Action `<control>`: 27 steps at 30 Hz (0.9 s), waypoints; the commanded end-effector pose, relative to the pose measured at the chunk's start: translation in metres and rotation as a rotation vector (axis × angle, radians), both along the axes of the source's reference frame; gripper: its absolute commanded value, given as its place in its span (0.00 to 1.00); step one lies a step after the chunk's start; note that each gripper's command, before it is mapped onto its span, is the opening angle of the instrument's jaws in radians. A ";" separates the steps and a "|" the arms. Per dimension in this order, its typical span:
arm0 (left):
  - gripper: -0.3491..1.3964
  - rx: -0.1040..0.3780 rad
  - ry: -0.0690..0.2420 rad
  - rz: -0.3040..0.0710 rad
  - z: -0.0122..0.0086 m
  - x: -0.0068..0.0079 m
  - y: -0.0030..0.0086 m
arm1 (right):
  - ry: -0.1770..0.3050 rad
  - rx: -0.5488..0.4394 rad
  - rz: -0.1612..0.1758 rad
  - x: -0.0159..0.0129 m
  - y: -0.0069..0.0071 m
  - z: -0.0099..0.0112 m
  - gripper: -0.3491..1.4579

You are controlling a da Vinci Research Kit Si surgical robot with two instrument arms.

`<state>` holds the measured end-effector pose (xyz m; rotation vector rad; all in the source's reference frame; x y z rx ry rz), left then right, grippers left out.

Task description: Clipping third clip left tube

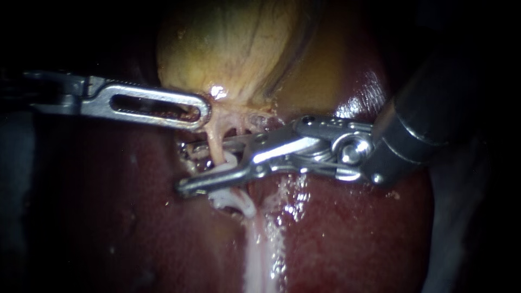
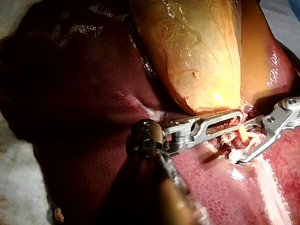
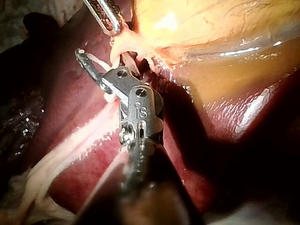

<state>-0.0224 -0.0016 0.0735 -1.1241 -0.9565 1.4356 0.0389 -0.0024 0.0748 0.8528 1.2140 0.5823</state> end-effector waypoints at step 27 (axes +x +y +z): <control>0.00 0.000 0.000 0.000 0.0000 -0.0001 0.0000 | -0.071 0.118 -0.011 -0.0003 -0.0002 0.0009 0.00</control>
